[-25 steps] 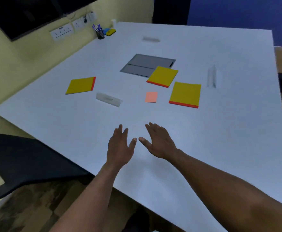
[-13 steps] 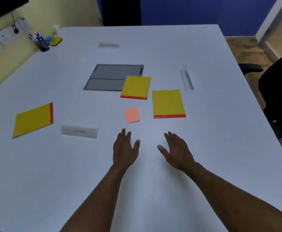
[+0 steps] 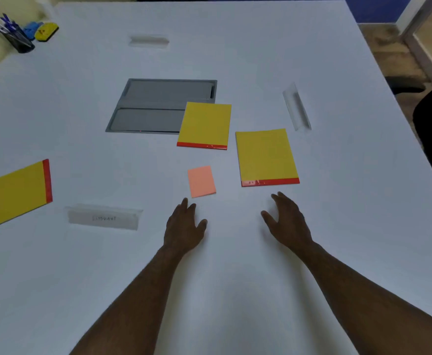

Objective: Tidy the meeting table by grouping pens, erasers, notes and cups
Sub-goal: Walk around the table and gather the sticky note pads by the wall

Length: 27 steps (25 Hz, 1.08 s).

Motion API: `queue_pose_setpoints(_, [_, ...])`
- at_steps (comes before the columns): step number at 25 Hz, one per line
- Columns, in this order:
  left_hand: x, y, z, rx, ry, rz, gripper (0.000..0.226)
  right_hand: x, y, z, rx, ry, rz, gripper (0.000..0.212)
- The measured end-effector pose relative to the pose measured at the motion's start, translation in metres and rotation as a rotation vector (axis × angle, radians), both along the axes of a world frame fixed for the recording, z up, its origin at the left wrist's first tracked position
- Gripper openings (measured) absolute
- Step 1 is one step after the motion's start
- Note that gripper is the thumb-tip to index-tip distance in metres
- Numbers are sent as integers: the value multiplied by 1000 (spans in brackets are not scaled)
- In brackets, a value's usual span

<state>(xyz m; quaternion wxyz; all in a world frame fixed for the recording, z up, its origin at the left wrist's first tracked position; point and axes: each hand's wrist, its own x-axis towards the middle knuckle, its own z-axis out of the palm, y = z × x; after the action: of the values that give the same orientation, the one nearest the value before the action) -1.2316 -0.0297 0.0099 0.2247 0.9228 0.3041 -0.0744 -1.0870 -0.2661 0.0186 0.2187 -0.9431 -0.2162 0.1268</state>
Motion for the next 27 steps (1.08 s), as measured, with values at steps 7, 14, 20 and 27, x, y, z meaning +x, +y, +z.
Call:
queue_pose_setpoints(7, [118, 52, 7, -94, -391, 416, 67, 76, 48, -5, 117, 64, -504, 81])
queue_pose_setpoints(14, [210, 108, -18, -25, -113, 561, 97, 106, 66, -19, -103, 98, -645, 84])
queue_pose_setpoints(20, [253, 129, -18, 56, 28, 612, 92, 130, 58, -15, -218, 190, -615, 101])
queue_pose_setpoints(27, [241, 140, -5, -319, -142, 701, 40, 138, 42, -22, -64, 370, -668, 86])
